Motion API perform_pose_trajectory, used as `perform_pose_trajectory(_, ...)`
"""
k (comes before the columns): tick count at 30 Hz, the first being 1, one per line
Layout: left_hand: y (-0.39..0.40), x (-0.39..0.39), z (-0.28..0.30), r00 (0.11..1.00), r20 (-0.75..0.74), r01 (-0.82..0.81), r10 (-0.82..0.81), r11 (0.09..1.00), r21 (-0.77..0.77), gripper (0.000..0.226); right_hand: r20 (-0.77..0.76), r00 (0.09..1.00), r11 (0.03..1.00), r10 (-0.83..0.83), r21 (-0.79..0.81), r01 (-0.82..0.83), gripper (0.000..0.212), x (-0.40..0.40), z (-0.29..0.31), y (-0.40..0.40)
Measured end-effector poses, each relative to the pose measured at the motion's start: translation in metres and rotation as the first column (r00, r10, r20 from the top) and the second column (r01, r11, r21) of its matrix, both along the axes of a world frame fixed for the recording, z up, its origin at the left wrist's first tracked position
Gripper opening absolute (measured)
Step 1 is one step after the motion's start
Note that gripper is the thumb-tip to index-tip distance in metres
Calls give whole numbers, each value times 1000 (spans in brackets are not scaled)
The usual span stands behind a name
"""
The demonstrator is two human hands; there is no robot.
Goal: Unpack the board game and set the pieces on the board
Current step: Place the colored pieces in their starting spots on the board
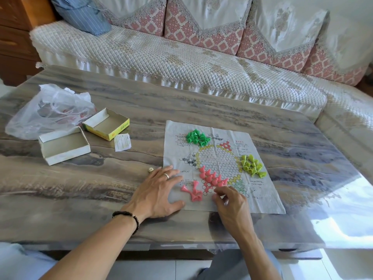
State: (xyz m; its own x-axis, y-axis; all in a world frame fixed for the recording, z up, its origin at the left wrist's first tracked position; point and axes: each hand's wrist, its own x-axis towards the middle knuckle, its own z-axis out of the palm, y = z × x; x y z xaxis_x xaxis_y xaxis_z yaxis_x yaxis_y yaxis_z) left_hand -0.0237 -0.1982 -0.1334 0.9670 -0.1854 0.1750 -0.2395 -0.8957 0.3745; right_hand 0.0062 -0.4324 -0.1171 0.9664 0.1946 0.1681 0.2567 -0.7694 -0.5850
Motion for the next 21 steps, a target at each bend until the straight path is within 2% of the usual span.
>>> perform_pose_trajectory(2,0,0,0,1000,-3,3,-3,1000,6,82,8,1000,1000,4,17,-4,22,-1,2,-2)
perform_pose_trajectory(7,1,0,-1,1000,-9,0,0,1000,13,82,69,998,1000,9,-20,-8,4,2,4,0)
perform_pose_trajectory(21,1,0,-2,999,-36,-10,10,1000,11,79,150,988,994,33,-111,-16,11,35,11,35)
